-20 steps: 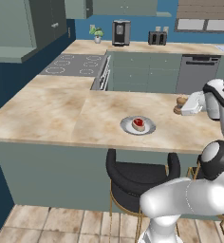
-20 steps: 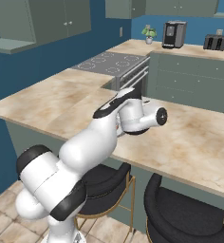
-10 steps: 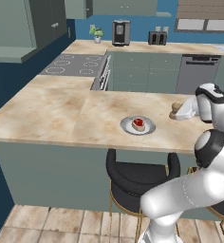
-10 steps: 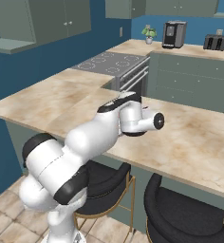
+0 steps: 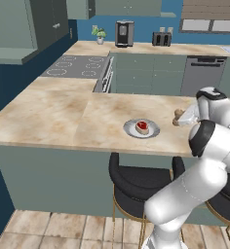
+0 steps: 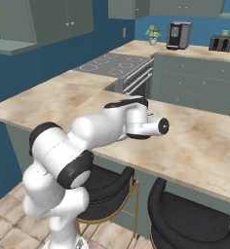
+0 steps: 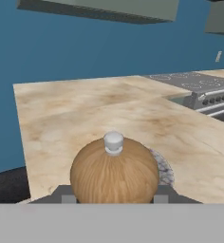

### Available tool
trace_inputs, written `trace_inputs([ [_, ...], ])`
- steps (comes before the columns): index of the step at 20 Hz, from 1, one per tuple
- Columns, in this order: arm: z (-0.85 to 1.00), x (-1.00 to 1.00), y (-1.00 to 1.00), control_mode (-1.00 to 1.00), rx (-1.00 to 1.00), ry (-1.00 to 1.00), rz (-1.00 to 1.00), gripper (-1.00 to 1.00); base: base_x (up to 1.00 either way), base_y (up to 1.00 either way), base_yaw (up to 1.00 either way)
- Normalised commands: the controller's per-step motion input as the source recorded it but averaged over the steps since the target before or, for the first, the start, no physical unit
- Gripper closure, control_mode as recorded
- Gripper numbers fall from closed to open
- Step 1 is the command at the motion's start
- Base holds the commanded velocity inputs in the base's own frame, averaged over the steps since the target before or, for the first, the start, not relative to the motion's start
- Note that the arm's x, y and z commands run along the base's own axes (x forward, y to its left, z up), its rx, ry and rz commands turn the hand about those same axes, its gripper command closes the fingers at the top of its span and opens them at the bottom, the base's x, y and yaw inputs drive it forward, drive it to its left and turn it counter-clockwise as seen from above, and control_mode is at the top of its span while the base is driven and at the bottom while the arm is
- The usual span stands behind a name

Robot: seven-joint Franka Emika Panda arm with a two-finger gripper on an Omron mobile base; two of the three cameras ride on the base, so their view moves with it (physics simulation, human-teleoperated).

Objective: Retrieve the shaker from the cabinet and place it next the steak on a plate on the dining table.

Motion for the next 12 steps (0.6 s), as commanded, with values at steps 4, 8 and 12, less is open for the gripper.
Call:
trace_inputs([
  [4,-0.30,0.24,-0.07,-1.00,0.00,0.04,0.00,1.00,0.00,0.00,0.00],
  [8,-0.29,0.26,-0.03,-1.00,0.00,0.03,0.00,1.00,0.00,0.00,0.00],
  [12,-0.31,0.26,-0.03,-1.00,0.00,0.01,0.00,1.00,0.00,0.00,0.00],
])
